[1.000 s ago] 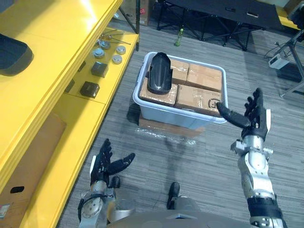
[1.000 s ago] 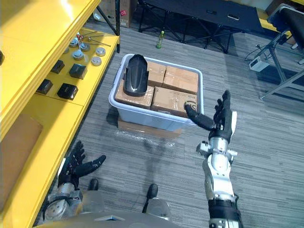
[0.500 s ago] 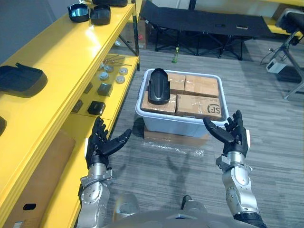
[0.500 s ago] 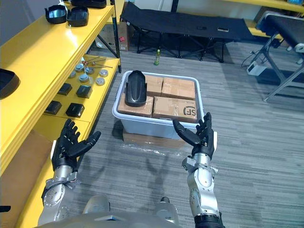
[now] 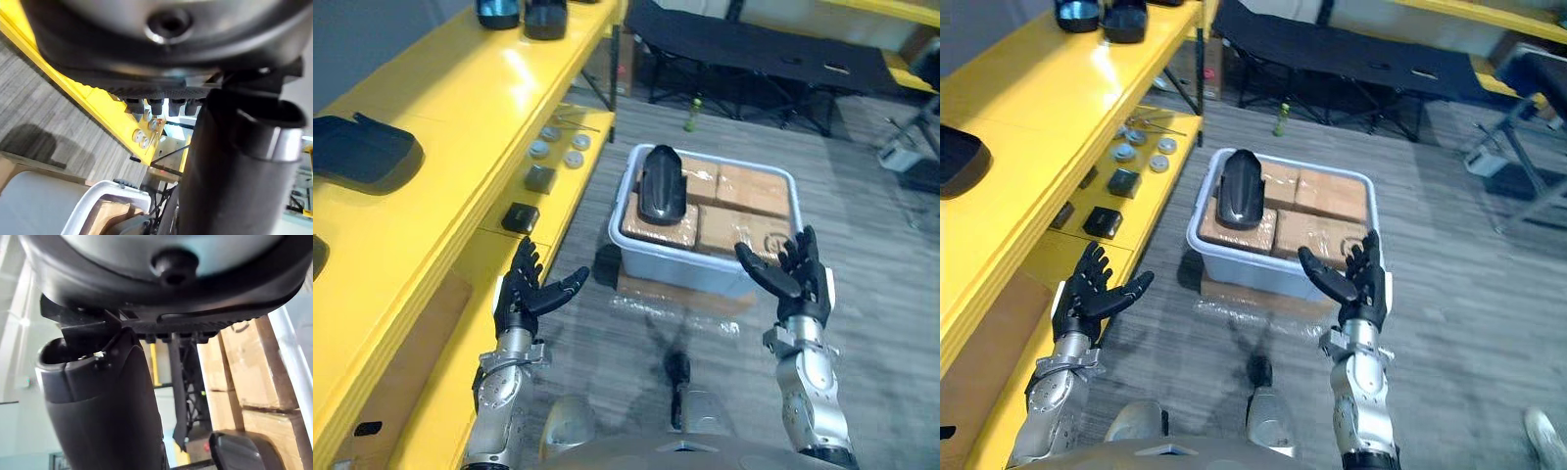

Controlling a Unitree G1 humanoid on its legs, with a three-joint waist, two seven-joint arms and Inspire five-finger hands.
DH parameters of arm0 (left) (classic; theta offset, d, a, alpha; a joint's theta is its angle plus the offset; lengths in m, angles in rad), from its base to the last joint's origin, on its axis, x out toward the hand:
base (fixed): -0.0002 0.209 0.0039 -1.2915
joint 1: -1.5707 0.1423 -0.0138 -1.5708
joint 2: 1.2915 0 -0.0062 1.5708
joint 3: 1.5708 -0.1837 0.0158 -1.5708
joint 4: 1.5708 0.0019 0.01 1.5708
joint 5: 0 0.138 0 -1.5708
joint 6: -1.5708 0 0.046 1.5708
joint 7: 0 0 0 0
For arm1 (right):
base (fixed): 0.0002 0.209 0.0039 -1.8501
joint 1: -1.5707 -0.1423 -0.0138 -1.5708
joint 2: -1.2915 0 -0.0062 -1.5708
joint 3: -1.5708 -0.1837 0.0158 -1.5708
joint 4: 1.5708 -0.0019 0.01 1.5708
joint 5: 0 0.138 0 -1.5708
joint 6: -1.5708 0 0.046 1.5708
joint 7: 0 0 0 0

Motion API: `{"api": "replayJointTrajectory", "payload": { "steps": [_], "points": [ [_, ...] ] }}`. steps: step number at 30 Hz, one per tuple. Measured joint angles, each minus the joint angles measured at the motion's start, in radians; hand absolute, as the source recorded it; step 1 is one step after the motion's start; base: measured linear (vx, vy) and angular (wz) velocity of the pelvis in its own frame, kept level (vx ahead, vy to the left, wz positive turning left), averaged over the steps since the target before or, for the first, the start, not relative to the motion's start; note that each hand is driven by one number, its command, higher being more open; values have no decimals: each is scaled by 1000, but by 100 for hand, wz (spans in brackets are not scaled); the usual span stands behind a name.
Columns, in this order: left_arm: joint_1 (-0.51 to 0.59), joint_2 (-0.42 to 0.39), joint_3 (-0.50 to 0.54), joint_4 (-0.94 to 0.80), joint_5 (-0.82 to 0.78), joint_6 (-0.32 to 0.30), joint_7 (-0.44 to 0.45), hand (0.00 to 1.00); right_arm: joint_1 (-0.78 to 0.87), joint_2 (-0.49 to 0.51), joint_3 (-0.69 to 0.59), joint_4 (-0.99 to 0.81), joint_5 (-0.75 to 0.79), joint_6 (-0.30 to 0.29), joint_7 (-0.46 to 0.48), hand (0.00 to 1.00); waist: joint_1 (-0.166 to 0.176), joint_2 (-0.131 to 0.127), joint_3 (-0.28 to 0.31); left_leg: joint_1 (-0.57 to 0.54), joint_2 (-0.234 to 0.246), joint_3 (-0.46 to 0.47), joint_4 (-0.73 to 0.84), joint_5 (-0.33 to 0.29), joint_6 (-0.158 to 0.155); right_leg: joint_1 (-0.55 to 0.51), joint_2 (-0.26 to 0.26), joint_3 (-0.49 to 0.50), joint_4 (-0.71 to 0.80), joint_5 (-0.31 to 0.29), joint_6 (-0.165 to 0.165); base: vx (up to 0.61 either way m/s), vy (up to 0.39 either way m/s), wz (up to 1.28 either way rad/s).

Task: Walk over and take three plastic housings, then place them on the shelf

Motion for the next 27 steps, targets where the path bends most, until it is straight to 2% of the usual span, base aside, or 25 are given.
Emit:
{"api": "replayJointTrajectory", "payload": {
  "steps": [1,2,6,7,8,10,11,12,13,15,17,19,21,22,25,27],
  "points": [
    [-1,-2,-4,4,0,0,3,100,-18,-8,8,0,0,1,0,100,5,15,-7,25,20,6,-50,36,-16,0,13,-13,12,-29,-16,326,-208,26],
    [-6,-2,-4,7,-3,0,3,100,-29,-9,9,0,0,2,1,100,5,16,-8,24,21,7,-53,63,-17,0,14,-21,17,-38,-23,376,-298,31],
    [-16,-25,-29,30,-35,2,-4,100,-52,-26,1,0,-3,16,-19,100,-10,18,9,-96,57,55,203,241,-19,128,18,-99,-49,-57,-54,255,-218,48],
    [-19,-23,-37,37,-38,2,-16,100,-48,-26,-19,1,-3,28,-26,100,-7,9,28,-105,78,106,247,231,-25,199,13,-122,-95,-56,-56,241,-125,52],
    [-18,-22,-50,45,-38,2,-32,100,-42,-27,-44,1,-8,27,-38,100,-9,3,26,-118,75,163,172,199,-17,233,1,-150,-128,-56,-55,191,-91,51],
    [-26,-23,-68,50,-38,2,-44,100,-48,-30,-82,9,-8,26,-52,100,-12,20,21,-116,62,227,-21,213,-7,243,-11,-174,-143,-54,-53,126,17,40],
    [-29,-24,-80,50,-38,2,-49,100,-58,-43,-102,25,-7,27,-68,100,-12,42,23,-109,55,247,-162,314,7,241,-11,-184,-142,-55,-49,141,112,20],
    [-37,-18,-86,64,-38,3,-51,100,-69,-50,-109,55,-8,32,-77,100,-8,40,32,-91,35,264,-214,350,14,242,-28,-180,-140,-60,-26,102,120,10],
    [-42,-16,-86,72,-38,7,-51,100,-75,-50,-107,62,-8,44,-84,100,-9,41,31,-81,19,265,-237,357,18,241,-40,-181,-140,-57,-21,80,168,11],
    [-52,1,-100,73,-36,22,-52,100,-89,-52,-88,87,-14,57,-107,100,-7,5,52,-66,-32,268,-307,385,34,229,-80,-182,-143,-56,-7,44,147,17],
    [-47,30,-114,73,-37,49,-55,100,-156,-53,-73,165,-55,97,-139,100,-4,-18,65,-63,-61,274,-338,398,50,226,-102,-184,-154,-45,10,20,92,10],
    [-46,40,-122,74,-35,76,-56,100,-232,-60,-71,244,-93,134,-178,100,6,-23,70,-71,-76,270,-335,400,57,227,-114,-188,-164,-35,24,1,80,11],
    [-54,40,-124,74,-34,78,-57,100,-290,-86,-71,303,-100,154,-209,100,10,-22,73,-98,-84,251,-331,403,62,219,-118,-205,-165,-34,25,-37,56,31],
    [-66,40,-124,73,-34,77,-57,100,-344,-118,-72,350,-126,167,-233,100,24,-22,85,-118,-86,243,-331,408,66,205,-119,-217,-163,-33,27,-79,35,34],
    [-88,53,-124,74,-37,78,-55,100,-492,-197,-72,410,-138,197,-270,100,35,-18,142,-149,-90,222,-333,425,63,184,-118,-236,-155,-31,30,-98,17,26],
    [-89,59,-127,74,-39,78,-55,100,-556,-247,-72,431,-164,200,-281,100,48,-11,161,-174,-91,216,-336,441,66,159,-117,-244,-148,-28,28,-65,6,16]
  ]
}}
